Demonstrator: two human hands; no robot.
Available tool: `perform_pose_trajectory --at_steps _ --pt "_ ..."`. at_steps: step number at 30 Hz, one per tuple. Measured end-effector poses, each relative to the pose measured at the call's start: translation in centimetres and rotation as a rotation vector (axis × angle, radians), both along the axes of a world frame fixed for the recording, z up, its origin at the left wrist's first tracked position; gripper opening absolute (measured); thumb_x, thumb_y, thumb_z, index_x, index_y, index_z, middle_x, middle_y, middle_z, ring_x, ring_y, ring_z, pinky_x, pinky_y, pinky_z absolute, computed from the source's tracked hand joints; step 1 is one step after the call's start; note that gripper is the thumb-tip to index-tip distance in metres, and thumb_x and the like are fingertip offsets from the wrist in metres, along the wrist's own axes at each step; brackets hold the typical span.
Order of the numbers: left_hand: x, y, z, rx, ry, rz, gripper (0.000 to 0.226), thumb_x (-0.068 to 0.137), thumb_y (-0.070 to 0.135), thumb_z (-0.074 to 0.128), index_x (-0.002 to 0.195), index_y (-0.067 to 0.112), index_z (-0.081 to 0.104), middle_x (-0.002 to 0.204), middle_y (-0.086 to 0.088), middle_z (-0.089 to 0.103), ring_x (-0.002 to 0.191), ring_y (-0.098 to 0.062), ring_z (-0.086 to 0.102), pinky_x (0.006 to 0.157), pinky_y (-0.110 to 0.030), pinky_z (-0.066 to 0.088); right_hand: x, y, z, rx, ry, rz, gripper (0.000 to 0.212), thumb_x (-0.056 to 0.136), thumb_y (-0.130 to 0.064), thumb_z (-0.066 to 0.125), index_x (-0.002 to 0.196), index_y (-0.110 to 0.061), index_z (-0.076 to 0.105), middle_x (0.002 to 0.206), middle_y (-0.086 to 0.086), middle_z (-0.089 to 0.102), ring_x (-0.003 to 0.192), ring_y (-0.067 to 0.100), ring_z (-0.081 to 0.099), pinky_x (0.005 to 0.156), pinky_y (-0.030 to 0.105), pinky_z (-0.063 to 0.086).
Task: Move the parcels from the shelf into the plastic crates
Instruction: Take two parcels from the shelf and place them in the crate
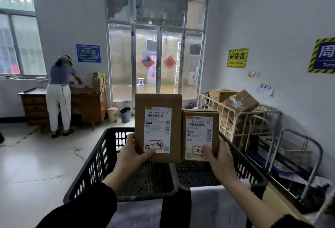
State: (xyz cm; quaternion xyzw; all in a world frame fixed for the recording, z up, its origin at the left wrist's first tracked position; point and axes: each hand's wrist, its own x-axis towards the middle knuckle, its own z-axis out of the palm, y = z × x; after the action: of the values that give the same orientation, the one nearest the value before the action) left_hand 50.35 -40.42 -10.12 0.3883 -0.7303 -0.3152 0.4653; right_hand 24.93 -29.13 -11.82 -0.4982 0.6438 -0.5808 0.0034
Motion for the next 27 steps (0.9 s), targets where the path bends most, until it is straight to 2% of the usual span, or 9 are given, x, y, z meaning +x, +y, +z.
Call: perform_pose_trajectory --at_steps 3,6,10,15,17,23,27 --pt "-1.4 -1.7 -0.2 -0.008 -0.009 0.023 0.057 0.067 0.033 0.081 0.109 0.027 0.042 0.091 0.019 0.058 0.084 0.002 0.057 0.065 -0.018 0.047 -1.4 -1.5 -0.1 0.015 -0.003 0.011 0.034 0.088 -0.035 0.057 0.119 -0.037 0.043 0.100 -0.017 0.044 0.091 0.000 0.051 0.066 0.013 0.040" --pt "-2.7 -3.4 -0.5 0.022 -0.016 0.025 0.059 0.067 0.034 0.081 0.113 0.025 0.045 0.094 0.012 0.060 0.085 -0.006 0.059 0.074 -0.029 0.052 -2.7 -3.2 -0.3 0.030 0.000 -0.011 0.031 0.088 -0.036 0.057 0.117 -0.034 0.044 0.099 -0.015 0.045 0.091 0.004 0.052 0.068 0.015 0.042" --pt "-4.2 -5.7 -0.8 0.041 -0.017 0.000 0.057 0.068 0.035 0.081 0.111 0.029 0.044 0.093 0.010 0.061 0.085 -0.009 0.061 0.074 -0.032 0.054 -3.7 -4.9 -0.5 0.029 -0.003 -0.035 0.034 0.089 -0.037 0.057 0.120 -0.033 0.044 0.099 -0.016 0.044 0.092 0.001 0.050 0.070 0.014 0.041" --pt "-6.7 -8.6 -0.4 0.024 -0.008 -0.065 0.053 0.068 0.033 0.081 0.106 0.027 0.045 0.086 0.020 0.058 0.079 0.006 0.056 0.053 -0.008 0.046 -5.9 -7.3 0.1 0.047 -0.015 -0.098 0.039 0.089 -0.037 0.056 0.124 -0.023 0.048 0.104 -0.003 0.048 0.092 0.007 0.052 0.070 0.018 0.043" --pt "-7.8 -9.8 -0.4 0.023 -0.009 -0.082 0.052 0.068 0.033 0.081 0.105 0.026 0.045 0.086 0.021 0.057 0.079 0.008 0.055 0.051 -0.008 0.045 -6.9 -8.2 0.2 0.050 -0.019 -0.117 0.039 0.089 -0.035 0.057 0.124 -0.021 0.049 0.104 -0.001 0.048 0.094 0.012 0.054 0.070 0.019 0.044" --pt "-11.2 -12.7 -1.5 0.073 -0.027 -0.118 0.060 0.066 0.038 0.081 0.110 0.027 0.041 0.089 0.018 0.058 0.083 0.005 0.055 0.059 -0.011 0.044 -10.3 -10.5 -0.3 0.098 -0.056 -0.118 0.042 0.087 -0.035 0.059 0.125 -0.020 0.048 0.110 -0.001 0.048 0.100 0.016 0.053 0.080 0.031 0.048" --pt "-14.4 -14.1 -2.4 0.090 -0.025 -0.097 0.062 0.067 0.038 0.080 0.111 0.031 0.037 0.089 0.021 0.056 0.082 0.005 0.055 0.058 -0.009 0.043 -13.6 -12.6 -0.8 0.129 -0.065 -0.102 0.042 0.087 -0.033 0.060 0.124 -0.017 0.046 0.110 0.001 0.051 0.095 0.015 0.056 0.069 0.022 0.047"
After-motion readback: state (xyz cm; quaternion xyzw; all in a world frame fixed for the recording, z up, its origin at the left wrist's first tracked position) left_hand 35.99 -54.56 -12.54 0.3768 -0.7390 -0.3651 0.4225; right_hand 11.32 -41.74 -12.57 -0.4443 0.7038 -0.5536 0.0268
